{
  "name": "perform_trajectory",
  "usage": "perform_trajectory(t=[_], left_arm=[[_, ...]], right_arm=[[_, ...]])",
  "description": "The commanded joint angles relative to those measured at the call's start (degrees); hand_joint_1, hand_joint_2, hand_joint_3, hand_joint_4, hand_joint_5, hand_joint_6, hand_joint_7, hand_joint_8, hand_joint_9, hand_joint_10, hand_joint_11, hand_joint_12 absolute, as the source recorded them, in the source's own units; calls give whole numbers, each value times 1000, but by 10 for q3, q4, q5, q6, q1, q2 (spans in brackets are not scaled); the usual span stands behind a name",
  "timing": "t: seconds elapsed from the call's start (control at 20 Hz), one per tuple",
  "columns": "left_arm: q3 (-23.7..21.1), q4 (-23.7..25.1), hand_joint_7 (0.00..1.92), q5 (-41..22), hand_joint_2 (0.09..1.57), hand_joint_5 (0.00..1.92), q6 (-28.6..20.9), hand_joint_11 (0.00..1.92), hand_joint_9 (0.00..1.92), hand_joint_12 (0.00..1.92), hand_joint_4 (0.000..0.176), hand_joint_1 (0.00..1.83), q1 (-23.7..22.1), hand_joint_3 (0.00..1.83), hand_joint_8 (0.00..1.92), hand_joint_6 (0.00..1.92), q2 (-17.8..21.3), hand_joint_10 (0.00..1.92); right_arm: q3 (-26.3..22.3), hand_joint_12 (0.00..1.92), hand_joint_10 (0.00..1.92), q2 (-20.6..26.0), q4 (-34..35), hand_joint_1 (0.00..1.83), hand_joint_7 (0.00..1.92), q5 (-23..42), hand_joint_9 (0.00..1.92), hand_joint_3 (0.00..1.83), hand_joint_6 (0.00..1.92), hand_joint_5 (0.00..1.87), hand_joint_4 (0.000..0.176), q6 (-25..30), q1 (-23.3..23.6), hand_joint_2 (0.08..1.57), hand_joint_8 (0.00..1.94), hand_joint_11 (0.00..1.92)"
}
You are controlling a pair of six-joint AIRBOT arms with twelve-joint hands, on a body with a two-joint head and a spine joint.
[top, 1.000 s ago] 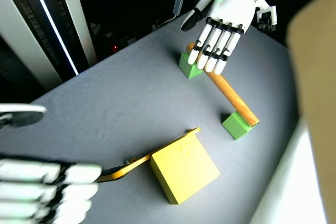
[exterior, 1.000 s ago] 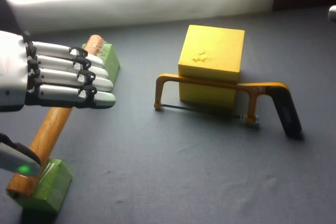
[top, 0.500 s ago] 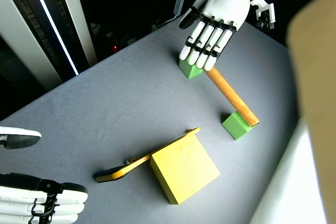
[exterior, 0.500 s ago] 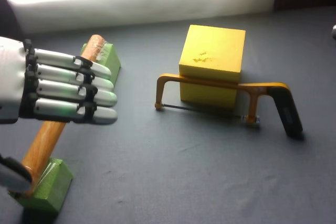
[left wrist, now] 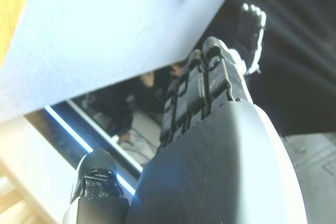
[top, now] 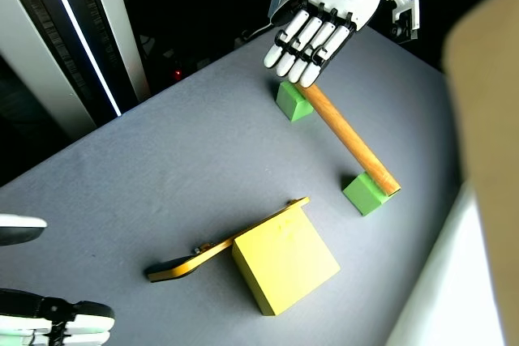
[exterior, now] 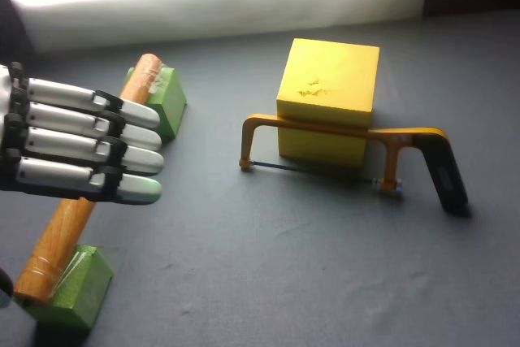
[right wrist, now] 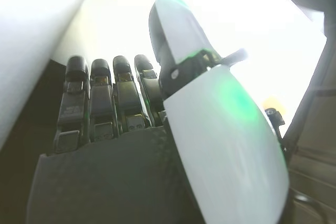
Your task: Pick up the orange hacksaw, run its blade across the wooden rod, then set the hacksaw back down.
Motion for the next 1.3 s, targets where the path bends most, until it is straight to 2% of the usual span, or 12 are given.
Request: perform_trajectory(t=[0.0,0.15,0.25,0.35,0.45,0.6,0.75,0.9,0.95,1.05,1.15,1.25], left_arm=[[6,-43,52,-49,1209,21,3,0,59,165,0,0,1,0,0,0,6,0],[13,-26,45,-62,1208,18,1,0,50,139,0,0,18,0,3,1,8,4],[16,-21,59,-70,1207,37,1,0,69,157,0,0,29,0,5,5,10,6],[20,-8,72,-76,1207,51,1,0,82,194,0,0,34,0,2,3,10,3],[22,0,59,-72,1207,38,1,0,71,242,0,0,34,0,1,1,12,1],[0,0,68,-50,1204,64,-5,0,68,210,0,0,36,0,1,5,28,1],[-22,0,60,-36,1206,56,-5,0,59,189,0,0,37,1,0,0,47,0],[-35,0,52,-14,1201,51,-6,0,59,206,0,0,40,0,0,0,65,0],[-41,1,78,3,1200,76,-7,0,85,265,0,0,43,0,4,4,75,5],[-44,2,83,9,1202,79,-7,0,88,272,0,0,46,1,5,5,85,5],[-53,3,77,34,1214,65,-7,0,78,228,0,0,49,3,1,2,100,2],[-62,3,77,63,1216,62,-11,0,89,279,0,0,49,1,0,0,109,0]], right_arm=[[14,145,0,-5,21,948,0,99,0,0,3,26,0,8,-4,1253,0,0],[57,240,2,-24,-3,989,0,130,9,0,1,75,0,10,-14,1219,0,0],[93,213,0,-38,-42,912,0,146,0,8,4,39,0,12,-14,1260,0,0],[120,167,0,-50,-65,917,0,160,0,5,6,56,0,28,-23,1264,0,0],[158,210,0,-76,-84,883,0,197,0,3,0,54,0,39,-36,1282,0,0],[217,148,0,-110,-122,872,0,231,0,3,0,1,0,52,-39,1292,0,0],[240,117,0,-120,-124,892,0,221,0,0,1,2,0,50,-38,1270,0,0],[255,189,0,-126,-123,936,0,210,0,2,6,26,0,58,-42,1266,0,0],[256,205,0,-130,-123,870,0,208,0,5,5,15,0,59,-44,1280,0,0],[258,241,1,-136,-116,885,0,210,6,0,6,29,0,60,-44,1270,0,0],[258,198,0,-146,-98,852,0,214,0,1,2,5,0,63,-48,1270,0,0],[261,166,0,-149,-91,912,0,218,0,0,3,18,0,63,-51,1260,0,0]])
